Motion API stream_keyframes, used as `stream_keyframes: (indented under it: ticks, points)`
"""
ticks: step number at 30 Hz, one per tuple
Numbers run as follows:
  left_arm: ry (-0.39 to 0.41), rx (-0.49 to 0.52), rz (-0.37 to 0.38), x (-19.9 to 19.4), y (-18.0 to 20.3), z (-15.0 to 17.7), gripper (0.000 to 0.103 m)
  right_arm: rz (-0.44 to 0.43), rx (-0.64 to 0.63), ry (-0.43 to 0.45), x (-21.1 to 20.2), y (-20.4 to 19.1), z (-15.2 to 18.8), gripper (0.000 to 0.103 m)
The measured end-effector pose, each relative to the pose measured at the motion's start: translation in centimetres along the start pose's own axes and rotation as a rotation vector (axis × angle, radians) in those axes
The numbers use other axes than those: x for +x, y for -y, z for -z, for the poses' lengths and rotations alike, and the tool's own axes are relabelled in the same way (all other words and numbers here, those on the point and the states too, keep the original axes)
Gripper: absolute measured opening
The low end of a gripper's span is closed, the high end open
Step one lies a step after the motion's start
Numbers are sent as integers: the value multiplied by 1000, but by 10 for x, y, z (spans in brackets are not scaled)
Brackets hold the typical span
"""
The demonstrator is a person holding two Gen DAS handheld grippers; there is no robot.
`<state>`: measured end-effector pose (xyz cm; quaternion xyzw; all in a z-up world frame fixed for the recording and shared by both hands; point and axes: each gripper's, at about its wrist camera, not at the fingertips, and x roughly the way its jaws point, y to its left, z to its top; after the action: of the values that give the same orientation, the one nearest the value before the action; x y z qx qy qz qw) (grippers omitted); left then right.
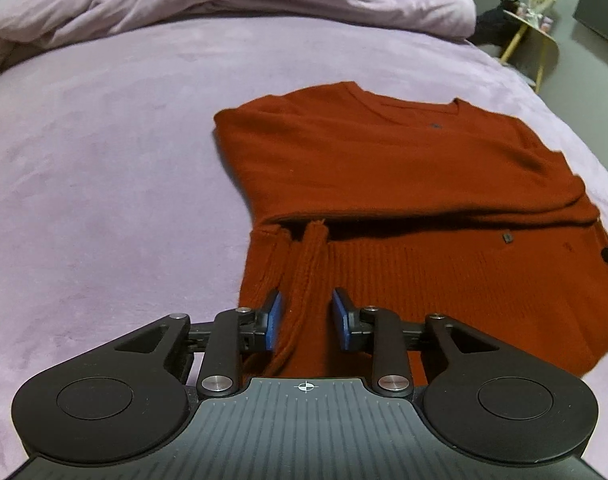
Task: Fold small clothes
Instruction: 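Grasp the hem with the left gripper while the right gripper grasps the hem, fold toward the collar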
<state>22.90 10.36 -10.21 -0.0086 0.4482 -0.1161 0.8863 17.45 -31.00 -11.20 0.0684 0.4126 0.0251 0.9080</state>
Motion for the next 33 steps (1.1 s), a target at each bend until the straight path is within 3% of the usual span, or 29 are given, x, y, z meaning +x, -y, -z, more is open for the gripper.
stream_keyframes:
  ticks: [6, 8, 9, 10, 13, 19, 23, 26, 30, 31, 33]
  points:
    - [-31, -12, 30, 12, -1, -8, 33, -44, 41, -6, 5, 5, -1, 29]
    - [-36, -33, 36, 13, -3, -10, 29, -46, 27, 2, 4, 2, -1, 14]
    - [-36, -39, 39, 12, -3, -11, 24, -48, 19, 3, 4, 0, 0, 10]
    - [-35, -33, 45, 12, -1, -11, 11, -43, 9, 6, 3, -2, 0, 9]
    - [-9, 9, 19, 2, 6, -11, 7, -51, -18, 40, -6, -10, -1, 7]
    - [169, -49, 103, -60, -8, -46, 7, -131, 59, 207, -44, -2, -35, 6]
    - [242, -78, 14, -54, -20, -76, 7, -82, 76, 246, -28, -1, -62, 6]
    - [201, -104, -14, -19, -24, -88, 7, -66, 106, 195, 6, 2, -76, 7]
    - [75, -117, -24, 33, -24, -80, 8, -40, 70, 98, 48, 1, -78, 8]
    - [58, -119, -13, 37, -24, -76, 10, -42, 58, 77, 52, 2, -78, 9]
    - [46, -129, 21, 39, -25, -67, 27, -63, 30, 44, 54, 2, -75, 12]
